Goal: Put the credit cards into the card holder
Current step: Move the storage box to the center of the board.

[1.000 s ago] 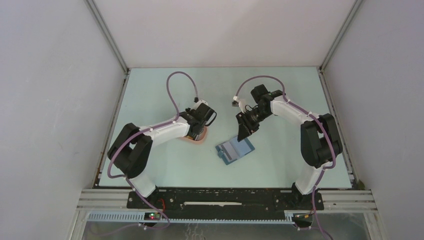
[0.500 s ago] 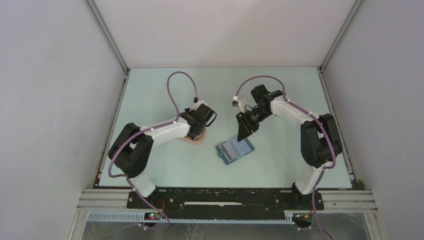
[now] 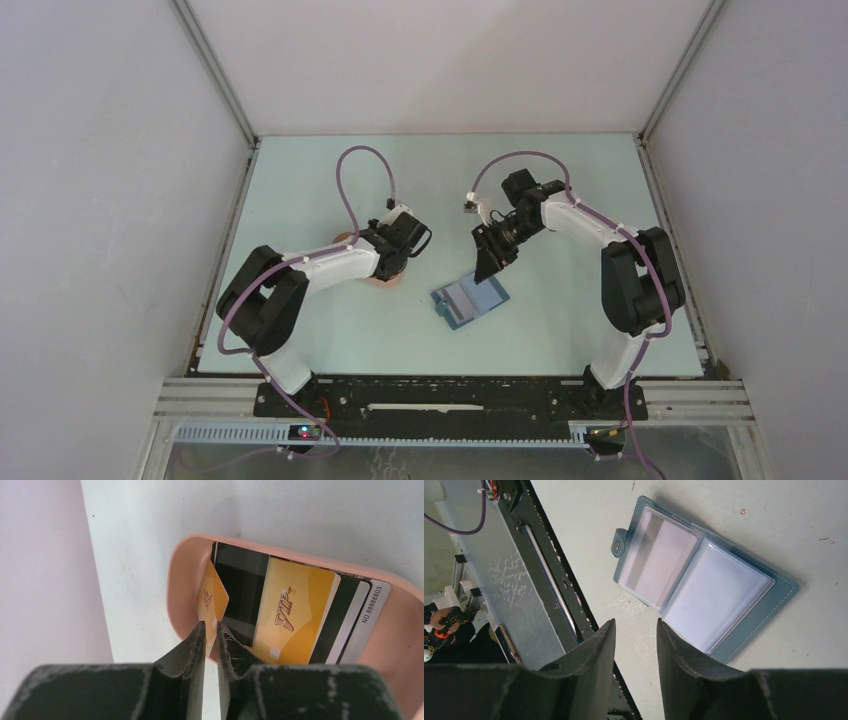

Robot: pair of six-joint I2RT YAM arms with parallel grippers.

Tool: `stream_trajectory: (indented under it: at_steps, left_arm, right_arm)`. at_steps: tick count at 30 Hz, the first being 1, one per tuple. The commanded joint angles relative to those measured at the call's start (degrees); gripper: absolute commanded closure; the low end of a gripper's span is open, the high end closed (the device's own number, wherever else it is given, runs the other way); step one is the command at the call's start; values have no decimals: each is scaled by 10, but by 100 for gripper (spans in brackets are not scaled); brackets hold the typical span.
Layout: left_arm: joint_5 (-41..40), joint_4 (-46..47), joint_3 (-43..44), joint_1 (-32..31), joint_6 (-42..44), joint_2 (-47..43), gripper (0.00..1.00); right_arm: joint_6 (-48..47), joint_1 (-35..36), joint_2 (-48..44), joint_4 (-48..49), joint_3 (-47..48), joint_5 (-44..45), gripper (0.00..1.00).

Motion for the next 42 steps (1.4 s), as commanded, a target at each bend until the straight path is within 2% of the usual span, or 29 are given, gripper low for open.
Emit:
stream_trajectory:
  at_steps: [1,11,16,31,42]
  left_arm:
    - [-43,21,-16,4,17,-6,83]
    - [-66,43,-28,4,31,-10,92]
    - [-73,51,-32,7,39,-8,100]
    - [-85,68,-45,9,49,-20,100]
    - [-107,70,-47,13,48,-16,86]
  right_arm:
    - [-12,-1,-8,-3,13,-11,56]
    - [-12,0,-9,-5,12,-12,56]
    - [-13,-1,-9,-4,13,-12,56]
    - [-13,-2,-12,-5,13,-13,56]
    - [-13,-2,-15,-6,13,-15,56]
